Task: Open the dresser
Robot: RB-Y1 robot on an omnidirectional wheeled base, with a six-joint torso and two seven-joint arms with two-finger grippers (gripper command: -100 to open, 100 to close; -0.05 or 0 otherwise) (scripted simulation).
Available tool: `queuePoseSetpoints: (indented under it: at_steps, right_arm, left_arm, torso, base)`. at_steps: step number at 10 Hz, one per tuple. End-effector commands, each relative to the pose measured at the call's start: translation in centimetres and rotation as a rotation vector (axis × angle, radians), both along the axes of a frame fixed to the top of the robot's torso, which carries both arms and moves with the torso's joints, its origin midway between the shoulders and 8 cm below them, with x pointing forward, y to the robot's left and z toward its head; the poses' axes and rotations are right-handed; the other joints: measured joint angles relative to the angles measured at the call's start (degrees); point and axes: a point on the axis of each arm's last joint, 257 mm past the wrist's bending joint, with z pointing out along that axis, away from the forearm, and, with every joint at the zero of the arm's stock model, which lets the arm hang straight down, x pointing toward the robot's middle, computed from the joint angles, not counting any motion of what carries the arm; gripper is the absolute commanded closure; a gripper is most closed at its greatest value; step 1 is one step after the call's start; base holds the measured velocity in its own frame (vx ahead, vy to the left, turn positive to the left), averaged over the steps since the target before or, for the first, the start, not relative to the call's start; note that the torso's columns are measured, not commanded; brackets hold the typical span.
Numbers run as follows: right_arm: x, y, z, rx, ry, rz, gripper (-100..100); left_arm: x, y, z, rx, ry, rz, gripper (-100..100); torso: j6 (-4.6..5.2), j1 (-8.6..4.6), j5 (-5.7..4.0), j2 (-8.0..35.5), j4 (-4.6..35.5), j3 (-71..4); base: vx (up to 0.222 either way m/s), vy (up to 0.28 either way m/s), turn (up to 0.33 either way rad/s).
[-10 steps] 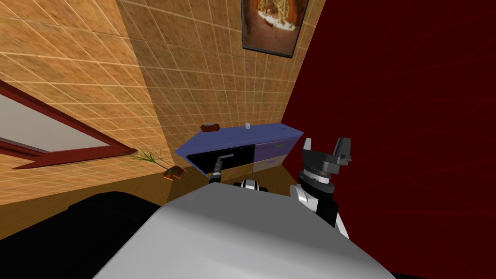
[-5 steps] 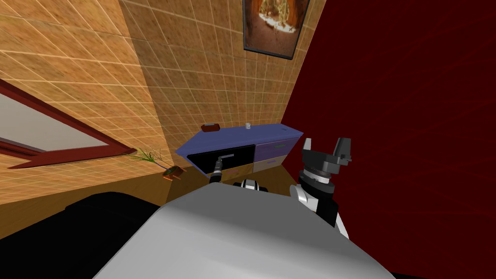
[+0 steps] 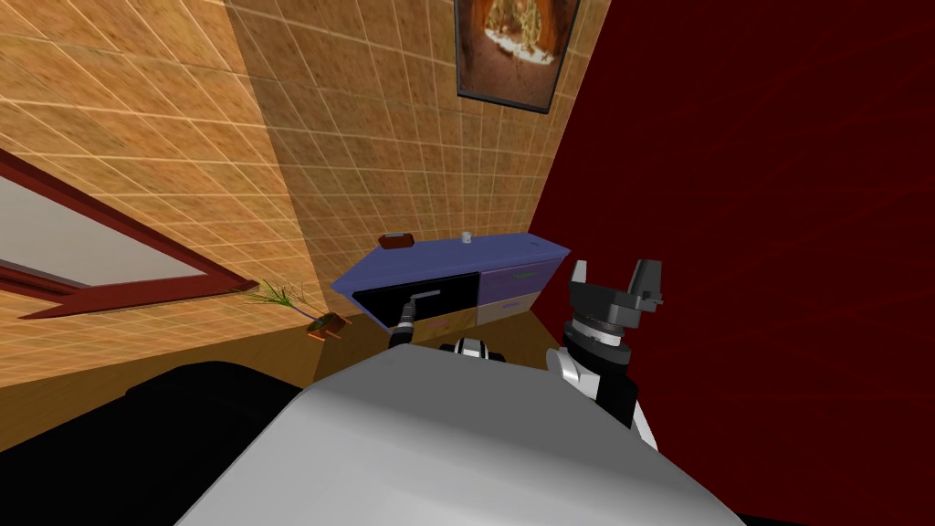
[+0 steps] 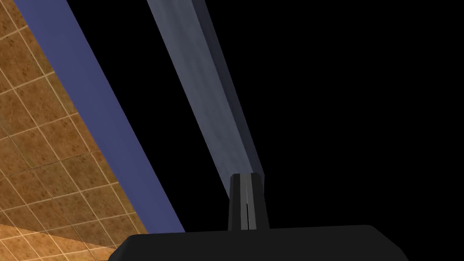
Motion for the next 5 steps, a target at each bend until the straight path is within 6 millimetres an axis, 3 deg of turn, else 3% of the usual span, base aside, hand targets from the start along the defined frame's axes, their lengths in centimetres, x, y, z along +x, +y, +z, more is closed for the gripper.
queuePoseSetpoints:
  at_steps: [1, 3, 5]
  right_arm:
    - [0.0, 0.0, 0.0, 0.0, 0.0, 0.0, 0]
    - [0.0, 0.0, 0.0, 0.0, 0.0, 0.0, 0]
    - [0.0, 0.0, 0.0, 0.0, 0.0, 0.0, 0]
  left_arm:
    - [0.0, 1.6, 0.8, 0.056, 0.009, -0.016, -100]
    - [0.1, 2.5, 1.1, 0.087, 0.02, -0.028, -100]
    - [0.0, 2.8, 1.3, 0.088, 0.035, -0.023, -100]
  torso:
    - [-0.07, 0.26, 0.07, -0.16, -0.07, -0.06]
    - [-0.02, 0.49, 0.26, -0.34, -0.21, -0.2]
    - [0.09, -0.18, 0.08, 0.11, -0.06, 0.04]
  base:
    - [-0.011, -0.017, -0.009]
    - [0.004, 0.018, 0.022]
    - [-0.009, 0.038, -0.001]
